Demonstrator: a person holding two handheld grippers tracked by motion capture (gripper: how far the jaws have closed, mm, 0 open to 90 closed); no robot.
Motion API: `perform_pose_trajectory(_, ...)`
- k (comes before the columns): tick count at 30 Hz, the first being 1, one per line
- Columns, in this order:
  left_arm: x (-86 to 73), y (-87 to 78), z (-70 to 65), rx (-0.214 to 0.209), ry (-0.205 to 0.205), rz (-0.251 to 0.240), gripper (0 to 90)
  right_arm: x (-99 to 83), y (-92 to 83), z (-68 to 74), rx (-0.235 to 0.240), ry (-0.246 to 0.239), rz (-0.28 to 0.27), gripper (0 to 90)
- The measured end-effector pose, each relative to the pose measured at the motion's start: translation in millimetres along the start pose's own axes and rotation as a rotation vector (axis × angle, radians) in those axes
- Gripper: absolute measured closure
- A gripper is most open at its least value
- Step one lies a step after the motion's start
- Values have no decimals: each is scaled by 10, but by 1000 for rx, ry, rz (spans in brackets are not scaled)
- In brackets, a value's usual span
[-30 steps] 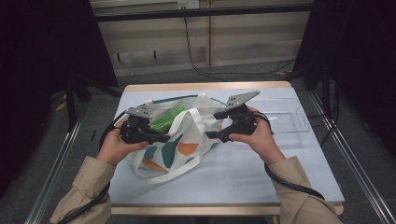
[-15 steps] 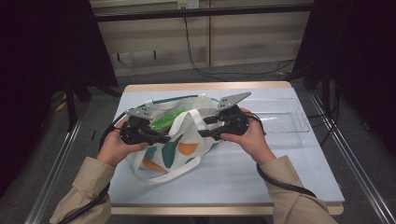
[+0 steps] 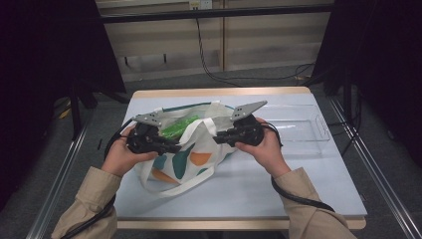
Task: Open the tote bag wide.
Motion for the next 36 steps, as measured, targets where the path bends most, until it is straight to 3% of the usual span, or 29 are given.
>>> perform_pose_trajectory(3,24,-73,41,30,-31,-6,671,-23,1,12,4,-6,2,815)
perform_pose_trajectory(7,66,-175,114,60,-31,-30,609,-44,-3,21,9,-15,9,815)
perform_pose_trajectory(9,75,-193,125,45,-55,-39,563,-57,-5,24,10,-15,12,815)
perform_pose_trajectory(10,74,-198,132,35,-48,-40,536,-63,-8,22,6,-13,14,815)
perform_pose_trajectory(16,99,-225,159,55,-60,-25,457,-102,-2,5,1,-15,26,816)
perform_pose_trajectory(20,166,-291,181,75,-62,-57,404,-114,-2,-7,-1,-14,22,816)
perform_pose_trajectory(32,235,-381,359,157,-54,-60,412,-176,-5,2,11,-15,27,817)
perform_pose_trajectory(36,251,-382,437,191,-33,-33,425,-203,-18,23,12,-26,29,817)
Point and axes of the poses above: each handheld gripper's, and its own axes: y roughly forward along the jaws, x roughly out of its top, z roughly to its left, the point moved 4 cm from there along y, roughly forward along the jaws, and after that the axes turned 8 degrees about y, right-handed, at the moved point
